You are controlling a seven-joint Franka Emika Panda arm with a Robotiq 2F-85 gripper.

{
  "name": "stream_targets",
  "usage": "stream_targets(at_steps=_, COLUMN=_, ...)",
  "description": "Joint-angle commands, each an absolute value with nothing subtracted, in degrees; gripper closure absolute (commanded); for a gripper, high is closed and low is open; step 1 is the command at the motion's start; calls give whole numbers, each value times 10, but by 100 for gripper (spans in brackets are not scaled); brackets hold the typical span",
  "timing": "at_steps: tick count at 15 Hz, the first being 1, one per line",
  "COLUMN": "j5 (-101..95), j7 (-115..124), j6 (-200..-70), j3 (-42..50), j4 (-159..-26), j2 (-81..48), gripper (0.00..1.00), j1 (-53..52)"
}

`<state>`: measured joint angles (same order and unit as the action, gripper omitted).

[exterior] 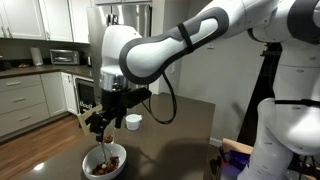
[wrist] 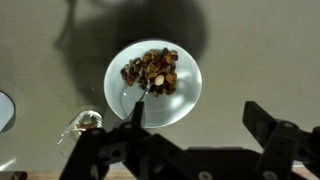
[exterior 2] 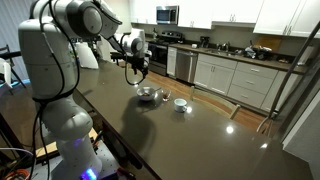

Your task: Transfer one spoon of contents from the bowl to the white cup

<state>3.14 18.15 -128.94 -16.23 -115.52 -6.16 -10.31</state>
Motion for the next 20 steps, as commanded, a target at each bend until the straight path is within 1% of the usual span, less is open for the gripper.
stream_targets(at_steps=1, j5=56, j7=157, j6=-1311, j3=-147, j4=-1075, j2=-158, gripper=0, j1=-119)
stream_targets(at_steps=4, j5=66, j7=158, j6=-1339, j3=-137, j4=-1030, j2=-217, gripper=0, j1=-124)
stream_targets(at_steps=9, j5=75, j7=159, j6=-1399, j3=-125, j4=-995, j2=-275, gripper=0, j1=-128)
stream_targets(at_steps=15, j5=77, j7=174, j6=-1463, j3=-110, j4=-1004, j2=-287, gripper=0, j1=-136)
stream_targets(at_steps=20, j5=55, j7=196, j6=-1481, j3=-84, j4=-1014, j2=-285, gripper=0, j1=-162)
